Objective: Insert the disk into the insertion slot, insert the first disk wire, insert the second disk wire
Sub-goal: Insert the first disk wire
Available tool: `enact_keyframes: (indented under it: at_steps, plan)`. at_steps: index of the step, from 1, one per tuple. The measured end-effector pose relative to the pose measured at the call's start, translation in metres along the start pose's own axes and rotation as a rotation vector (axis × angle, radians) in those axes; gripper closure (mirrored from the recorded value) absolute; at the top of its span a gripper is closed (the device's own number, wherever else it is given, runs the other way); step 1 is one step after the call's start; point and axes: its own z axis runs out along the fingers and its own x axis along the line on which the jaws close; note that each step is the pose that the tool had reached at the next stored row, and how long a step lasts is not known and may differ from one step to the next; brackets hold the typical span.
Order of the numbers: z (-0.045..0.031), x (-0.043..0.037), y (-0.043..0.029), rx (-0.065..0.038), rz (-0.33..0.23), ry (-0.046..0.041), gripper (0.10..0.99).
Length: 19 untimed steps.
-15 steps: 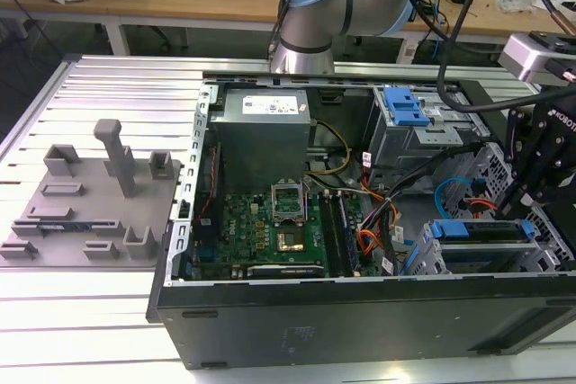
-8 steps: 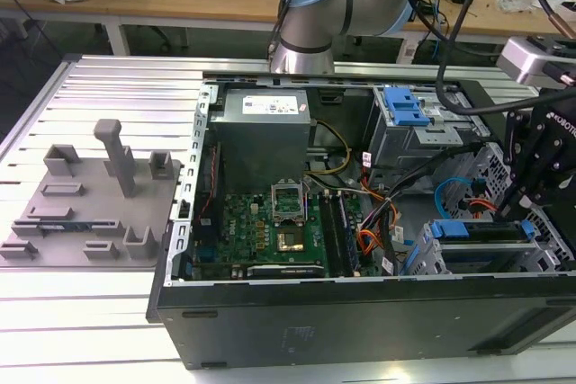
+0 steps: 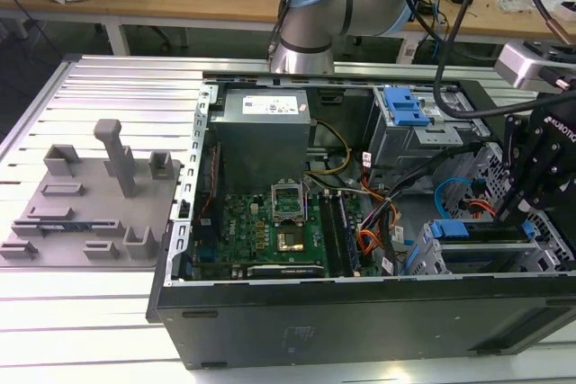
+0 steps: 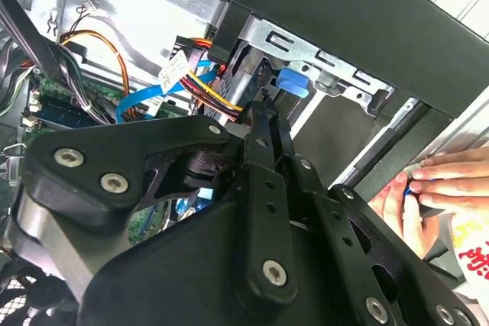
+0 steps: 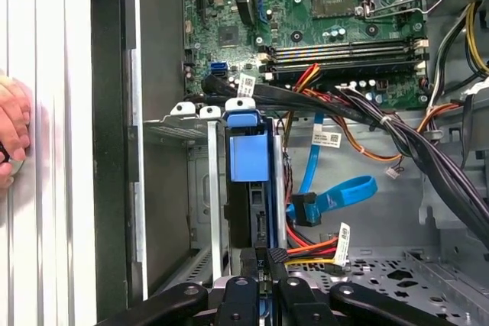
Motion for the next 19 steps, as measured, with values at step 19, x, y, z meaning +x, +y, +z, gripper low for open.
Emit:
enact_keyframes:
  at_steps: [19]
  plan:
    - [-0.0040, -0.0036, -0.0002, 0.000, 0.001, 0.0081, 0.847]
